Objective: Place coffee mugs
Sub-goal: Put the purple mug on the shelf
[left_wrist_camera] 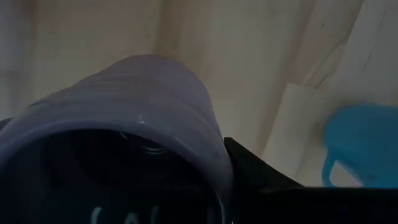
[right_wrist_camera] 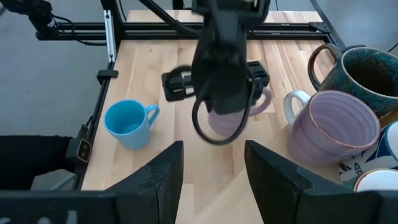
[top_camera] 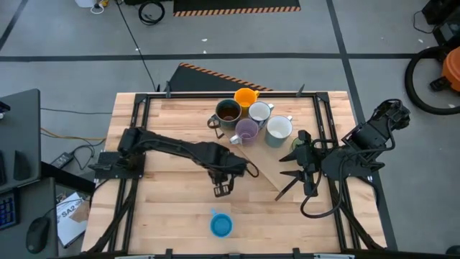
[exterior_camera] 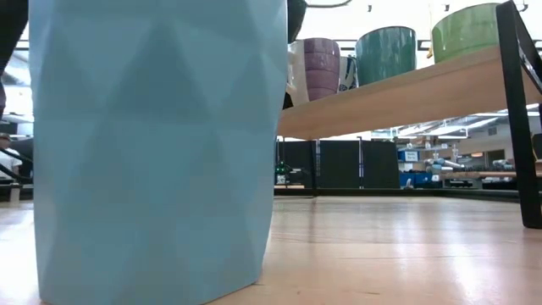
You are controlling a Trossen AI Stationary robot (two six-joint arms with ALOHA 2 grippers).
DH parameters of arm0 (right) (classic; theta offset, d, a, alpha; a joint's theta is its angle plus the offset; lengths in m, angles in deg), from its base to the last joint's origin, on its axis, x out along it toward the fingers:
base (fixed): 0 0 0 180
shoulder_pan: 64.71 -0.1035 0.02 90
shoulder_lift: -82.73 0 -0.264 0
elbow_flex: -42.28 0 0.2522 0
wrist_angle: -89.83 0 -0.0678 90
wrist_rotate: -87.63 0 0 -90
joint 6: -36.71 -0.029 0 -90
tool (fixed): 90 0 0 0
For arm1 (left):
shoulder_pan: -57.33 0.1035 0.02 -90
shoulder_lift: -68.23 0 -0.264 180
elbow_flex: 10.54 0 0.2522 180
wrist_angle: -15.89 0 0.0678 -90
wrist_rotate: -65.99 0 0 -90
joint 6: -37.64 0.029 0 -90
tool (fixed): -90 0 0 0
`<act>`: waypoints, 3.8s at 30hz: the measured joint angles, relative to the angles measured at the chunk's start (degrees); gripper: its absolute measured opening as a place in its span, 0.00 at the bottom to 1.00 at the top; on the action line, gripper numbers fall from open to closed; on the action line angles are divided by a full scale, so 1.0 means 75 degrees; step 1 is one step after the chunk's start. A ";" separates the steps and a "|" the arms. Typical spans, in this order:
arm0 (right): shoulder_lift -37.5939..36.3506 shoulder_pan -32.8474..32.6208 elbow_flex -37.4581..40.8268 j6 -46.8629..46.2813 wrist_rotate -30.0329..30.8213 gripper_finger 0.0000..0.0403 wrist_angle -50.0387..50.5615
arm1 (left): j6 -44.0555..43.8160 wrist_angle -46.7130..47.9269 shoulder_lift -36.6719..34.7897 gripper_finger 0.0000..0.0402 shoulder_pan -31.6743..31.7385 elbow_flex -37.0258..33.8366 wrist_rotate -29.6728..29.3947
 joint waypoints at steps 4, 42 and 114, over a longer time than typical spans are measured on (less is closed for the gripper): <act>0.0000 0.0000 0.0000 0.0062 0.0003 0.44 -0.0002 | -0.0125 -0.0011 0.0298 0.08 0.0108 0.0000 0.0307; 0.0000 0.0000 0.0000 0.0274 0.0035 0.44 -0.0105 | -0.0508 -0.0654 0.0687 0.46 0.0055 0.0824 0.1098; 0.0001 0.0000 0.0000 0.0076 0.0179 0.44 -0.0274 | 0.5098 -0.4316 -0.2334 0.20 0.0845 -0.4619 0.1968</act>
